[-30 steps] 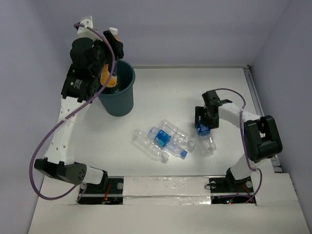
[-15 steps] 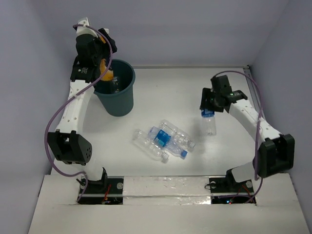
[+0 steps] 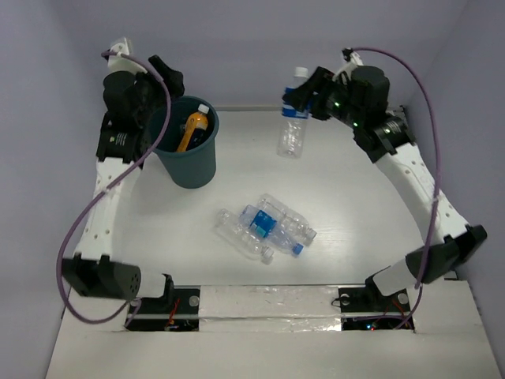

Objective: Put the plastic bottles in the bin

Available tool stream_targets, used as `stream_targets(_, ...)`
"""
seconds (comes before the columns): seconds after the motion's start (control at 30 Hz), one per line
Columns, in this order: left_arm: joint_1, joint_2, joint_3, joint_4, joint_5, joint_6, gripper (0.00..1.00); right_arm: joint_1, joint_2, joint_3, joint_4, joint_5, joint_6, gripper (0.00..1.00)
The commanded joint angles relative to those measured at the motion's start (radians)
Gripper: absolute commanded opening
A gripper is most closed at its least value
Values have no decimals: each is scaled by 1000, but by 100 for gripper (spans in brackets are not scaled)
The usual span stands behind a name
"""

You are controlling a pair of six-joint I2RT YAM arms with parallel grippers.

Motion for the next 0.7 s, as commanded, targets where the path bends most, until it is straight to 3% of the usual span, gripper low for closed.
stream_targets(0.0,-1,-185,-96,-18,93,-55,68,110,152,134,224,-83,143,59)
stream_targets(0.03,-1,-217,-133,-29,112,-69,60,131,192,177,241,-82,155,59)
stream_targets(0.07,-1,-286,-171,-53,135,-83,45,148,234,272,254,-80,180,59)
stream_targets(0.17,-1,-430,-337,-127,193,-138,21,207,399,412,294,-65,235,59)
stream_targets(0.27,-33,-550,-487,-208,192,-195,10,248,550,573,320,-30,290,60)
stream_targets(0.4,-81,-708,-726,-285,251,-322,9,288,709,774,321,65,304,60)
stream_targets(0.53,-81,-827,-844,-412,271,-378,10,313,831,849,358,116,371,61)
stream_targets(0.67,-81,-903,-952,-501,317,-401,25,352,920,977,370,206,373,62)
